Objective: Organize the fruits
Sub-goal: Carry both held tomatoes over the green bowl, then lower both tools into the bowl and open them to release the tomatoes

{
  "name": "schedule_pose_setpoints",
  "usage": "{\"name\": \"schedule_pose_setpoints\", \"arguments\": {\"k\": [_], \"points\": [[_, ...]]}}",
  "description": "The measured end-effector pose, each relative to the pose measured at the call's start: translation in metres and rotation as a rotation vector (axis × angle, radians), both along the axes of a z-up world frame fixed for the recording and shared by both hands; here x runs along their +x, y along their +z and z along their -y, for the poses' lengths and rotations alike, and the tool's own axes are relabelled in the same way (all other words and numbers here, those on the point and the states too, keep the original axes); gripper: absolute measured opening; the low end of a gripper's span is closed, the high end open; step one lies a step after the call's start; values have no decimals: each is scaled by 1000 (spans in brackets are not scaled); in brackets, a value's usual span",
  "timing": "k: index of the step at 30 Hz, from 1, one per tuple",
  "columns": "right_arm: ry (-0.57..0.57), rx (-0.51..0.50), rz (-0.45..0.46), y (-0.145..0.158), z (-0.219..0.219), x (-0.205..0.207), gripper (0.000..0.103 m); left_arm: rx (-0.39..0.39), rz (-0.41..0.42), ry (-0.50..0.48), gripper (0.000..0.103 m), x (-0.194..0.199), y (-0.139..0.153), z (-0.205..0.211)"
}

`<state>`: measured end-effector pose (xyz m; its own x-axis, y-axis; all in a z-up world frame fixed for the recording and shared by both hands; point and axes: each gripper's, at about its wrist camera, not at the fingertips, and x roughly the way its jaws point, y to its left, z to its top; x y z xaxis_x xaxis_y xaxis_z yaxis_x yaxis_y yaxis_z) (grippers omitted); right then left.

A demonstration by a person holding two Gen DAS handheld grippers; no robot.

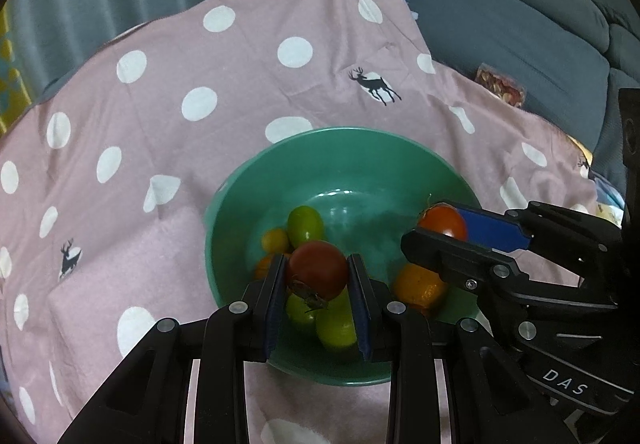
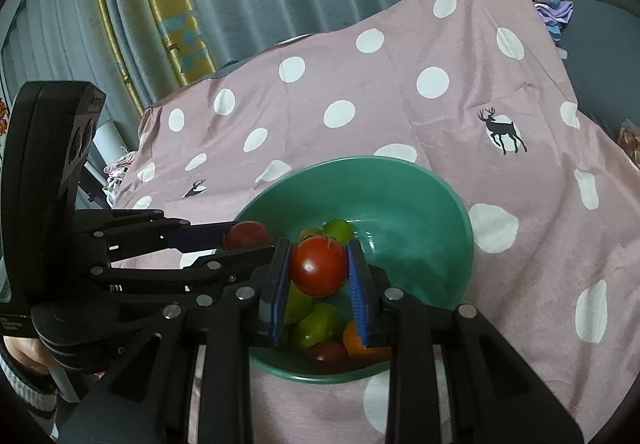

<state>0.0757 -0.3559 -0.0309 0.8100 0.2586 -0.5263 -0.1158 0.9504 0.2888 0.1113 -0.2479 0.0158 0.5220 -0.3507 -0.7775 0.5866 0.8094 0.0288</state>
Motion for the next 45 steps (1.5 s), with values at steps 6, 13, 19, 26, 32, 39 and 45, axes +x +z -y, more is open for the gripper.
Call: {"name": "schedule_pose_setpoints", "arguments": {"k": [6, 13, 19, 26, 32, 39, 45], "points": [[-8, -1, -10, -3, 2, 3, 28, 14, -7, 0, 30, 3, -4, 3], [-13, 1, -22, -5, 3, 5, 28, 30, -14, -3, 30, 5, -8, 5], [-15, -2, -26, -6, 4, 5, 28, 42, -21, -8, 30, 7, -11, 8], [-27, -8, -33, -7, 5, 6, 28, 61, -30, -10, 30, 9, -16, 10], [-33, -25, -44, -10, 5, 7, 28, 78, -33, -9, 30, 10, -21, 12], [-33, -23, -45, -10, 6, 7, 28, 91, -28, -17, 30, 10, -22, 14], [-36, -25, -50, -11, 7, 8, 28, 112, -25, -27, 30, 10, -23, 17]]}}
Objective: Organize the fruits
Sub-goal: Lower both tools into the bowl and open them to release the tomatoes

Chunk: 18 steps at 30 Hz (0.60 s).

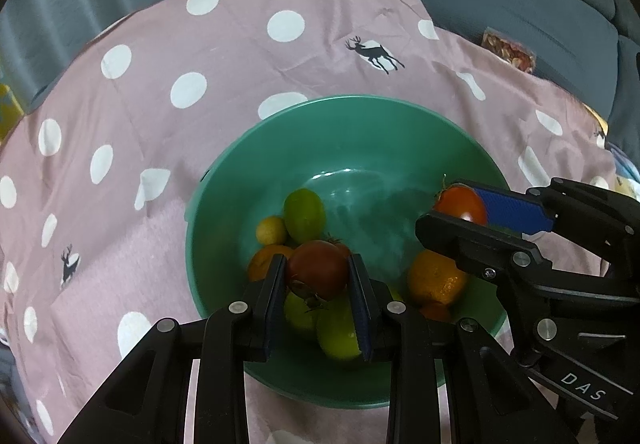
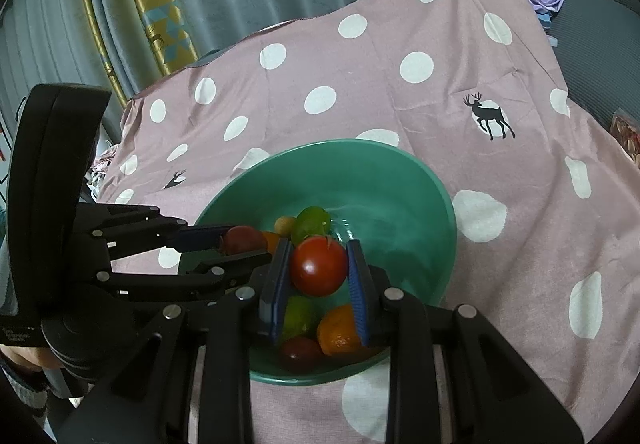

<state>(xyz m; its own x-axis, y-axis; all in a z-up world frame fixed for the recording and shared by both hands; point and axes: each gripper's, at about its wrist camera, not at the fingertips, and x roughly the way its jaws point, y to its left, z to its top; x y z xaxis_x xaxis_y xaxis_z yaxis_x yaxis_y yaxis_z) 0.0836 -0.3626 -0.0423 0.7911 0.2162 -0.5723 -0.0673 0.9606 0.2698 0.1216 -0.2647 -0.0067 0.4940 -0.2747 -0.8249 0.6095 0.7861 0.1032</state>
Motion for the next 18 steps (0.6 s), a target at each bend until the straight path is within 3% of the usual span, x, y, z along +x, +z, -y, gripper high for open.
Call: {"name": "schedule_pose_setpoints", "arguments": {"k": [18], "points": [[-3, -1, -10, -1, 3, 2, 28, 74, 11, -25, 30, 0, 0, 9]]}}
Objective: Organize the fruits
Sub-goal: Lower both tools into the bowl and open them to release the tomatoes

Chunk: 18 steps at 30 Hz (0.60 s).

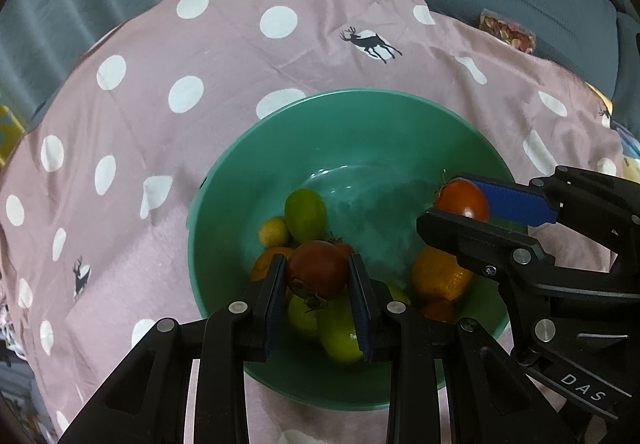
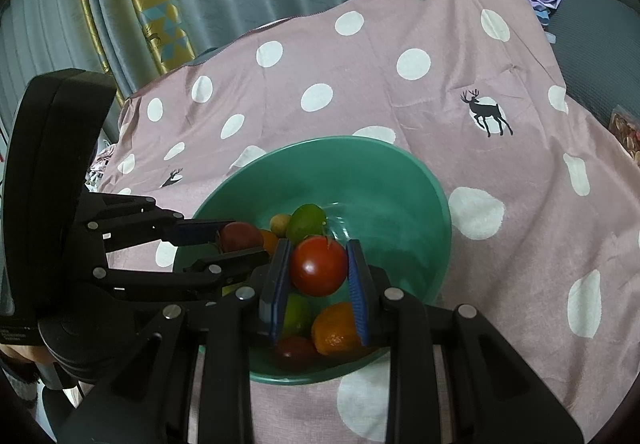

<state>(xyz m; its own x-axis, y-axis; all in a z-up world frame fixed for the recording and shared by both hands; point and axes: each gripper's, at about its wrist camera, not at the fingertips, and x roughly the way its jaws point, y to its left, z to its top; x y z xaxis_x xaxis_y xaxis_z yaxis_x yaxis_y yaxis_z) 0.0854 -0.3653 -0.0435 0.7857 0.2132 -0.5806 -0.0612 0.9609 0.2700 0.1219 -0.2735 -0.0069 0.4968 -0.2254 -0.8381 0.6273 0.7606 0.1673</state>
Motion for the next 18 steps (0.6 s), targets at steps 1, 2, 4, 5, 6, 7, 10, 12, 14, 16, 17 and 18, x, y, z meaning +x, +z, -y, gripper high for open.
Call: {"name": "schedule_pose_setpoints", "arguments": {"k": [1, 2, 4, 5, 6, 7, 10, 12, 14, 16, 17, 18], "points": [[0, 0, 0, 0, 0, 0, 28, 2, 0, 0, 30, 0, 0, 1], [0, 0, -1, 0, 0, 0, 28, 5, -1, -2, 30, 0, 0, 1], [-1, 0, -2, 0, 1, 0, 28, 10, -2, -3, 30, 1, 0, 2], [-1, 1, -2, -1, 2, 0, 28, 12, -2, -4, 30, 1, 0, 3], [-2, 0, -2, -1, 2, 0, 28, 14, -3, -5, 30, 1, -1, 3], [-1, 0, -3, -1, 2, 0, 28, 16, -4, -6, 30, 1, -1, 3], [-2, 1, -5, -1, 3, 0, 28, 20, -8, -7, 30, 2, -1, 4], [-2, 3, -9, -2, 3, 1, 28, 23, -11, -7, 30, 2, -1, 4], [-2, 2, -14, -3, 4, 1, 28, 28, -12, -10, 30, 2, -1, 5], [-2, 2, -16, -3, 4, 1, 28, 35, -13, -13, 30, 2, -2, 6], [-2, 2, -17, -3, 3, 1, 28, 38, -14, -14, 30, 2, -2, 6], [-1, 2, -18, -3, 4, 1, 28, 39, -16, -15, 30, 2, -2, 6]]}}
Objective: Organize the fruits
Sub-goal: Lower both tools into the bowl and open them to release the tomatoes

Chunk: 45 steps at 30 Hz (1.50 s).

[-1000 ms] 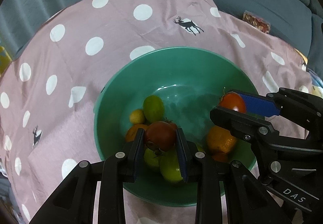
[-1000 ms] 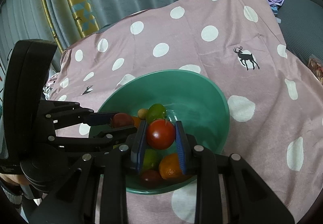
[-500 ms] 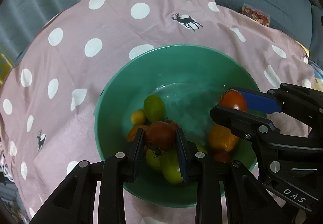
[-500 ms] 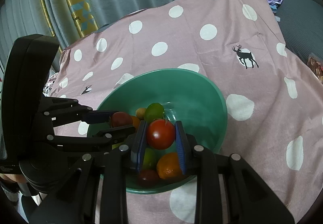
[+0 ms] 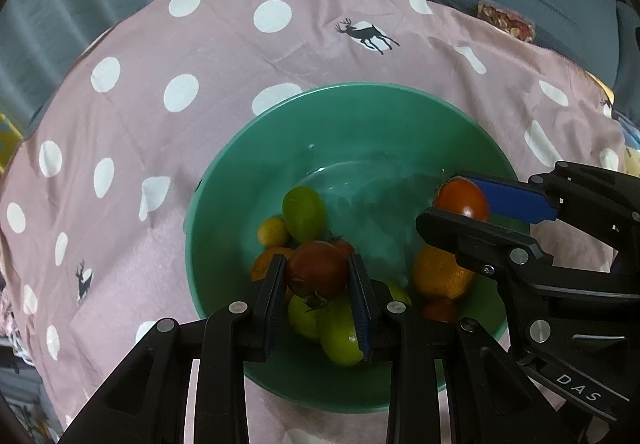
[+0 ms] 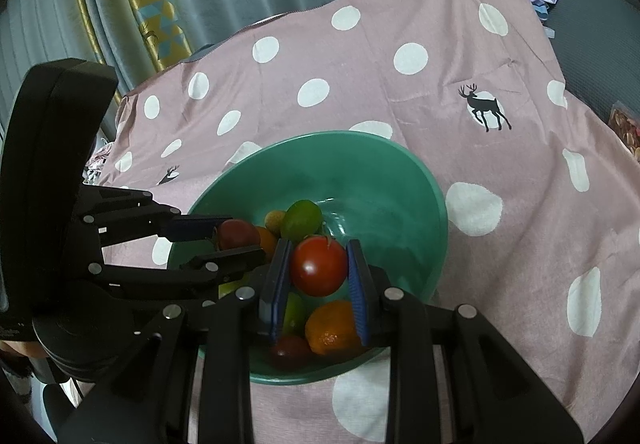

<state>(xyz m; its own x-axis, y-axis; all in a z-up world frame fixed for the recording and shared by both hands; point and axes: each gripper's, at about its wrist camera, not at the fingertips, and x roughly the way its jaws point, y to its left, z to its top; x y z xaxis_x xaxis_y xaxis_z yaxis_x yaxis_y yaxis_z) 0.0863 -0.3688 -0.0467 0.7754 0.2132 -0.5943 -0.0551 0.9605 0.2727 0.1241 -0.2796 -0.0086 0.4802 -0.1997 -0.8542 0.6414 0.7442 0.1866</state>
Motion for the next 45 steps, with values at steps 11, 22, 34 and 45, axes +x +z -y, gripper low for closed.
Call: {"name": "schedule_pose_setpoints", "arguments": {"k": [11, 22, 34, 45], "points": [[0, -2, -13, -2, 1, 4, 28, 15, -4, -8, 30, 0, -1, 1], [-4, -4, -27, -5, 4, 5, 29, 27, -6, -14, 30, 1, -1, 3], [-2, -13, -35, -6, 5, 3, 29, 36, -10, -8, 30, 2, -3, 5], [-9, -15, -35, -6, 5, 4, 30, 30, -11, 7, 31, 2, -4, 1]]}}
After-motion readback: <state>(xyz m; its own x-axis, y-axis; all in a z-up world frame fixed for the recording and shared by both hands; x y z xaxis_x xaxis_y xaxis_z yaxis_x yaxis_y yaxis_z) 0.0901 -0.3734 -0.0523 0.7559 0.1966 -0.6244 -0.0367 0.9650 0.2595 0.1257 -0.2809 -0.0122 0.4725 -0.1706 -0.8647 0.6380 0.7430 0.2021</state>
